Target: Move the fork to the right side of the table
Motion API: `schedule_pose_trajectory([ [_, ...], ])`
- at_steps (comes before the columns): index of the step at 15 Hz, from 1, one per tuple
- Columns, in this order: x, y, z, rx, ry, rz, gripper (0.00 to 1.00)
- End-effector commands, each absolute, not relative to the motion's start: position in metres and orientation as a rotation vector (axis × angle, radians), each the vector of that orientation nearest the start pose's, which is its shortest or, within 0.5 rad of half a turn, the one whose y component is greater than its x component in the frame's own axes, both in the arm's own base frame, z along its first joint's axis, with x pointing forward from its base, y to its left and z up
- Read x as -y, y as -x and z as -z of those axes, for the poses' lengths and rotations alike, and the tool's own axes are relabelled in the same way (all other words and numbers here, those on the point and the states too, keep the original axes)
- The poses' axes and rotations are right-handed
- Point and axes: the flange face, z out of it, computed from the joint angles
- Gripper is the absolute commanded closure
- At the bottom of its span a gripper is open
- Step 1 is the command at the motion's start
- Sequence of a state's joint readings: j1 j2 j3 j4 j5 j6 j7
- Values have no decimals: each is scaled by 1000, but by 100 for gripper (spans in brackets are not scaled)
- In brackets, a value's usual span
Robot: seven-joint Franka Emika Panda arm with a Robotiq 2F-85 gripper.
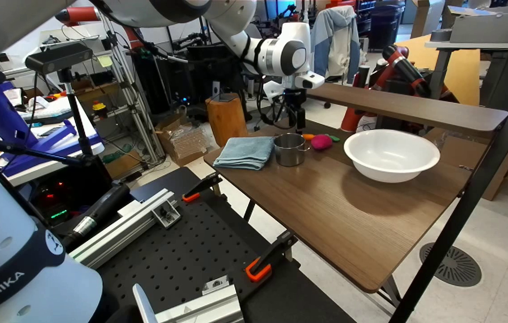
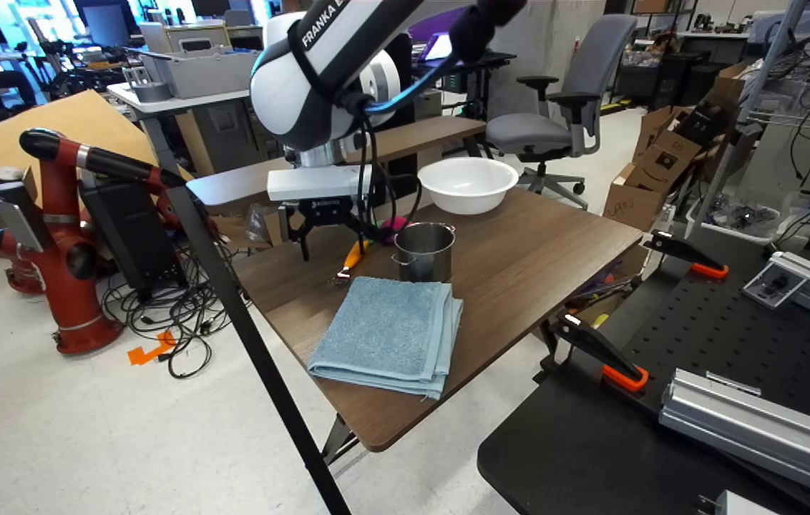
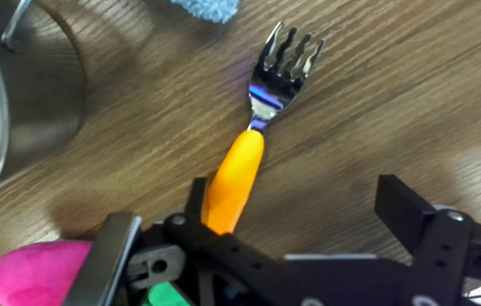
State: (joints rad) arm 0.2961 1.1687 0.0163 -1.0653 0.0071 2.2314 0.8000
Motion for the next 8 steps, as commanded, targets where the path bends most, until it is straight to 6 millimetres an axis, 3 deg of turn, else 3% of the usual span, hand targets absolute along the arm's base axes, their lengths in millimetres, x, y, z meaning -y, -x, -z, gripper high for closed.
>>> schedule_pose_trajectory([
  [1, -235, -733, -101, -798, 3008, -70, 0],
  [8, -232, -727, -90, -804, 3029, -124, 0],
])
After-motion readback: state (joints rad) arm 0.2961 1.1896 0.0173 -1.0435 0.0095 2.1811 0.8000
